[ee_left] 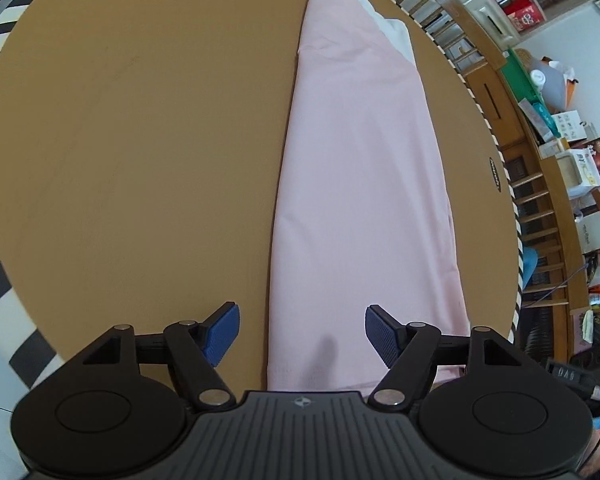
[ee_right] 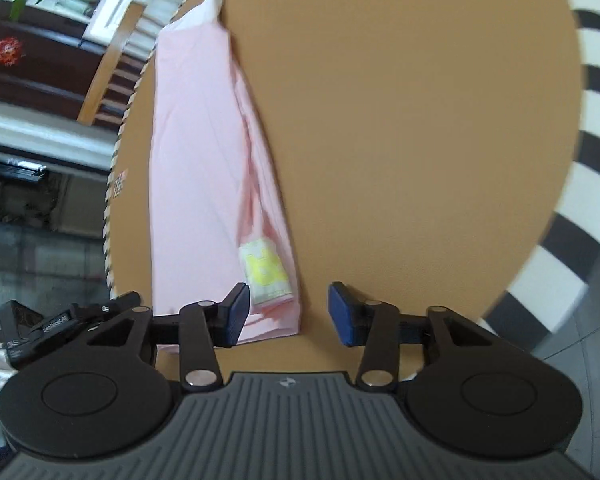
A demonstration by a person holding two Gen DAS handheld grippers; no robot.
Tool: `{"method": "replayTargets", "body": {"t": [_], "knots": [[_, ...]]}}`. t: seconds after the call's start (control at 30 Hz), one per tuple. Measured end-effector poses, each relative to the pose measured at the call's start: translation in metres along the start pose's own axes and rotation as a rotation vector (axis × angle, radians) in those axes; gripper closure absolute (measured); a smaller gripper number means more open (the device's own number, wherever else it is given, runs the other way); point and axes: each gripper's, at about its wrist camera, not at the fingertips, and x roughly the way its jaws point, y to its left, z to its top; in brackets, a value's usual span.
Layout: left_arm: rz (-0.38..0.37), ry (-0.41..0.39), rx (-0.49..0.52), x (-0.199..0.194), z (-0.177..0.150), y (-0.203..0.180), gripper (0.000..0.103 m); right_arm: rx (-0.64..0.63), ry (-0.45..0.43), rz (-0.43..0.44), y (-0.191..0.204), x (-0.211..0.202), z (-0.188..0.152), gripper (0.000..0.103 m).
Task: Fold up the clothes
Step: 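Lay the folded shirt on the table and open both grippers, then grasp the strip's tagged end with the right gripper while the left gripper grasps beside it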
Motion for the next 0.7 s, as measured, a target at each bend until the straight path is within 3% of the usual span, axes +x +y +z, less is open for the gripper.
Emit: {"method": "replayTargets", "body": {"t": [0.2, 0.57, 0.7], "knots": [[0.071, 0.008, 0.117, 0.004, -0.020, -0.027, 0.030, -0.007, 0.058, 0.050, 0.005, 0.012, 0.015, 0.056], [0.000, 0.042, 0.097, 0.008, -0.021, -0.031, 0.033, -0.083, 0.091, 0.015, 0.022, 0.020, 0.026, 0.056], [-0.027, 0.054, 0.080, 0.012, -0.019, -0.028, 0.039, -0.089, 0.083, 0.014, 0.021, 0.021, 0.024, 0.056]]}}
